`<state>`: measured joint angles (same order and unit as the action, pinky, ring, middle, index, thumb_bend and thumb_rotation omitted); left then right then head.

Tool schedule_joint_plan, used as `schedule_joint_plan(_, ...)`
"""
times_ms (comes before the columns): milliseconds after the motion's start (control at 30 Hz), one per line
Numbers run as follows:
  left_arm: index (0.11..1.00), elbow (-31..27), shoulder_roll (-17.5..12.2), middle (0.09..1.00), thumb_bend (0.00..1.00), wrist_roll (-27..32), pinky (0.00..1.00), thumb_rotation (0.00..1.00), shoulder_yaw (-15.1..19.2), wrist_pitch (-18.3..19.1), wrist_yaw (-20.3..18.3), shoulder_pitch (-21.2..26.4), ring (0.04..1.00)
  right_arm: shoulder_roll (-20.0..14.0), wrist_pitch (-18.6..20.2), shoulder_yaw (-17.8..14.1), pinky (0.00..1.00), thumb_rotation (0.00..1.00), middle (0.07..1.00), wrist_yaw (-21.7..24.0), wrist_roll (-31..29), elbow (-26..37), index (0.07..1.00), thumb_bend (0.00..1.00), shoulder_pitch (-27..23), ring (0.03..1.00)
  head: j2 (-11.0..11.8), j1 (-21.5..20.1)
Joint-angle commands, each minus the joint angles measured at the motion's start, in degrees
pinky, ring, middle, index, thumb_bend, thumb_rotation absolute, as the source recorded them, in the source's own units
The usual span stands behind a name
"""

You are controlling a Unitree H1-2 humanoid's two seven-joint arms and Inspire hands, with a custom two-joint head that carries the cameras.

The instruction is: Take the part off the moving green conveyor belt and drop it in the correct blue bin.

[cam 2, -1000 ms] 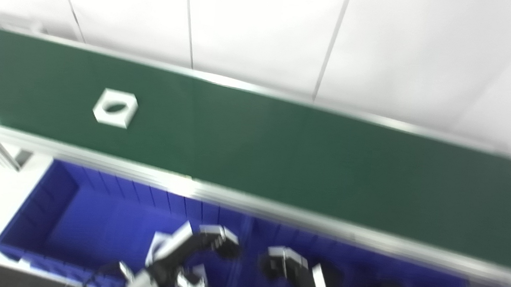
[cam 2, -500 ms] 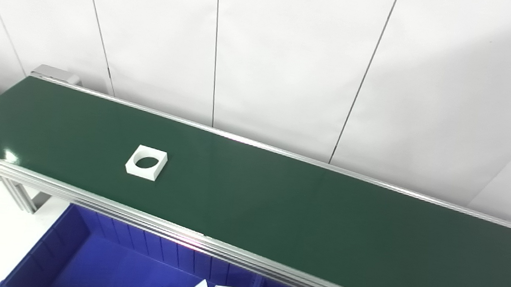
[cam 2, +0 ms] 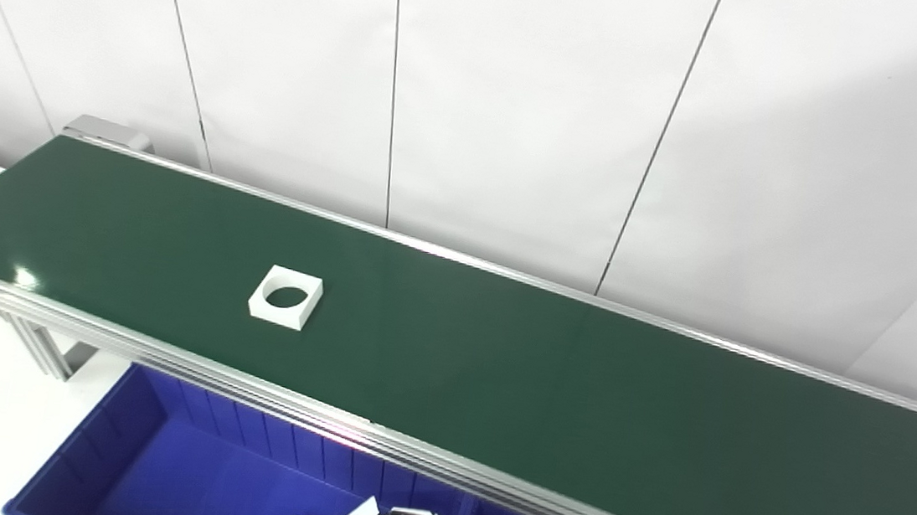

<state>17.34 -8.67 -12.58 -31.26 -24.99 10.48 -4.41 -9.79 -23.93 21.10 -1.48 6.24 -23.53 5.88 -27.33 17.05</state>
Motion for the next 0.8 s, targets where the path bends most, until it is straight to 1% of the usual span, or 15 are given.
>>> schedule_joint_plan(0, 0.604, -5.9, -0.9, 0.599, 1.00, -0.6, 0.54, 0.13, 0.2, -1.9, 1.4, 0.4, 0.584, 0.1, -3.0, 0.2, 0.47, 0.04, 0.570, -0.7, -0.7, 0.5, 0.548, 0.87, -1.4, 0.537, 0.1, 0.5)
schedule_joint_plan(67, 0.603, -9.3, -1.5, 0.597, 1.00, -0.8, 0.53, 0.12, 0.3, -1.9, 1.5, 0.3, 0.578, 0.2, -3.0, 0.4, 0.47, 0.04, 0.567, -0.9, -0.7, 0.2, 0.548, 0.86, -1.7, 0.534, 0.1, 0.6)
schedule_joint_plan(133, 0.611, -14.4, -2.6, 0.605, 1.00, -1.1, 0.52, 0.11, 1.4, -1.9, 0.1, 0.7, 0.580, 0.4, -3.0, 0.8, 0.47, 0.05, 0.569, -1.1, -0.5, -0.2, 0.548, 0.86, -2.0, 0.538, 0.1, 0.6)
schedule_joint_plan(200, 0.618, -18.2, -3.7, 0.613, 1.00, -1.7, 0.52, 0.10, 2.5, -1.9, -1.1, 1.8, 0.580, 0.6, -3.0, 1.1, 0.48, 0.06, 0.571, -1.4, -0.4, -0.4, 0.548, 0.86, -2.2, 0.541, 0.2, 0.7)
schedule_joint_plan(300, 0.628, -20.9, -4.8, 0.619, 0.99, -4.0, 0.51, 0.09, 5.1, -1.9, -2.5, 4.5, 0.577, 0.9, -3.0, 1.2, 0.47, 0.05, 0.571, -1.5, -0.6, -0.7, 0.544, 0.87, -2.4, 0.540, 0.4, 0.6)
schedule_joint_plan(367, 0.632, -20.8, -5.1, 0.618, 0.99, -4.9, 0.51, 0.07, 6.7, -1.9, -2.7, 6.2, 0.576, 1.0, -3.0, 1.2, 0.46, 0.04, 0.572, -1.5, -0.7, -0.8, 0.545, 0.87, -2.4, 0.541, 0.5, 0.4)
schedule_joint_plan(467, 0.634, -20.2, -5.3, 0.624, 0.99, -7.4, 0.51, 0.04, 10.0, -1.3, -4.0, 9.2, 0.578, 1.2, -3.0, 1.3, 0.47, 0.04, 0.573, -1.9, -0.5, -0.8, 0.546, 0.87, -2.5, 0.544, 0.5, 0.0)
schedule_joint_plan(567, 0.627, -19.1, -5.9, 0.623, 0.99, -9.2, 0.50, 0.01, 12.3, -1.4, -5.2, 11.9, 0.577, 1.3, -3.0, 1.4, 0.47, 0.04, 0.572, -2.2, -0.4, -0.7, 0.546, 0.87, -2.5, 0.543, 0.5, -0.1)
schedule_joint_plan(667, 0.623, -16.0, -7.1, 0.623, 1.00, -13.5, 0.50, 0.01, 14.4, -0.8, -6.1, 16.2, 0.577, 1.2, -3.0, 1.6, 0.47, 0.04, 0.576, -2.5, -0.3, -0.8, 0.549, 0.87, -2.4, 0.545, 0.7, -0.4)
schedule_joint_plan(767, 0.627, -12.3, -8.4, 0.622, 1.00, -18.3, 0.48, 0.01, 15.3, -0.8, -6.5, 19.6, 0.571, 1.3, -3.0, 1.8, 0.46, 0.04, 0.573, -2.8, -0.4, -0.8, 0.547, 0.87, -2.4, 0.541, 0.7, -0.4)
